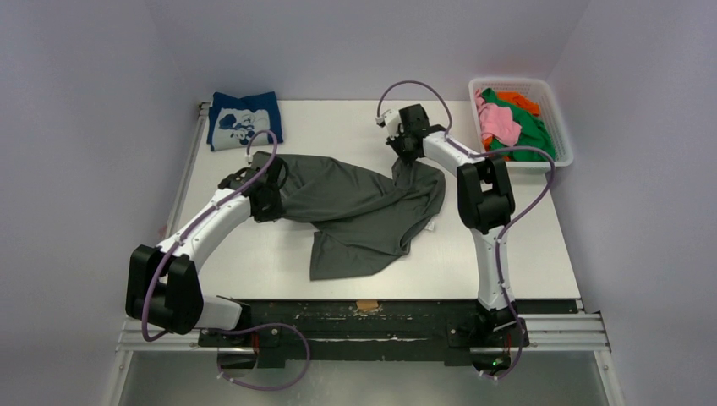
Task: Fold and stack the t-shirts
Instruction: Flatten out the tshirt
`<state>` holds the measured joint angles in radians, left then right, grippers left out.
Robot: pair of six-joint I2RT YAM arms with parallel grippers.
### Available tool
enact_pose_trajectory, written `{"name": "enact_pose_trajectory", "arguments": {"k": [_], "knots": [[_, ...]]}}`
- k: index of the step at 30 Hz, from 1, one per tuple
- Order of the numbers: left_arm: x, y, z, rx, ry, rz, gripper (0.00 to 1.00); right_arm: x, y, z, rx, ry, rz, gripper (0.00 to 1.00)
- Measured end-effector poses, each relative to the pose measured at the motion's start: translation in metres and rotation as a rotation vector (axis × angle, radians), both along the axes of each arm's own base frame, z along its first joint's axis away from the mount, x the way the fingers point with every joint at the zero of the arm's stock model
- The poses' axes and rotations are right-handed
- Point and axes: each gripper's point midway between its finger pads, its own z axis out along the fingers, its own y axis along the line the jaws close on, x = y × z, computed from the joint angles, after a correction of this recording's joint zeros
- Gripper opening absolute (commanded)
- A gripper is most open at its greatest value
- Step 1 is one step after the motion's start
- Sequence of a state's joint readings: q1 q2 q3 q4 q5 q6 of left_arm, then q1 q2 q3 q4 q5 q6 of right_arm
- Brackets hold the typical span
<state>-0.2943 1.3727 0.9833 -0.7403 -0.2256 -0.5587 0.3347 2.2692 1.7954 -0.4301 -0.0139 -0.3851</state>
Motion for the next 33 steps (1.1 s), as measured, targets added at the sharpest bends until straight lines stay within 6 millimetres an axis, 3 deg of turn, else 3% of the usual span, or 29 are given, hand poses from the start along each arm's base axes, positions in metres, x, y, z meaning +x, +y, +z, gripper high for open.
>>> {"name": "enact_pose_trajectory", "arguments": {"k": [3, 6, 9, 12, 18, 22, 28, 33], "knots": [[0.006, 0.0, 0.01, -0.006, -0.05, 0.003, 0.0, -0.005, -0.005, 0.015, 0.048, -0.026, -0.052, 0.0], [0.018, -0.002, 0.04, -0.027, -0.165, -0.001, 0.0, -0.006, -0.014, 0.063, 0.123, -0.12, -0.119, 0.0], [0.036, -0.003, 0.096, -0.053, -0.349, -0.013, 0.0, -0.003, -0.027, 0.145, 0.209, -0.3, -0.185, 0.0], [0.05, -0.002, 0.171, -0.072, -0.587, -0.03, 0.0, -0.008, -0.04, 0.243, 0.298, -0.519, -0.238, 0.0], [0.037, 0.016, 0.303, -0.052, -0.97, -0.034, 0.0, -0.056, -0.064, 0.39, 0.429, -0.856, -0.286, 0.0], [0.015, 0.024, 0.36, -0.046, -1.135, -0.048, 0.0, -0.091, -0.077, 0.447, 0.48, -0.987, -0.289, 0.0], [-0.034, 0.021, 0.434, -0.089, -1.354, -0.154, 0.0, -0.138, -0.09, 0.499, 0.513, -1.112, -0.268, 0.0], [-0.086, 0.016, 0.482, -0.129, -1.507, -0.269, 0.0, -0.194, -0.108, 0.549, 0.525, -1.252, -0.241, 0.0]]}}
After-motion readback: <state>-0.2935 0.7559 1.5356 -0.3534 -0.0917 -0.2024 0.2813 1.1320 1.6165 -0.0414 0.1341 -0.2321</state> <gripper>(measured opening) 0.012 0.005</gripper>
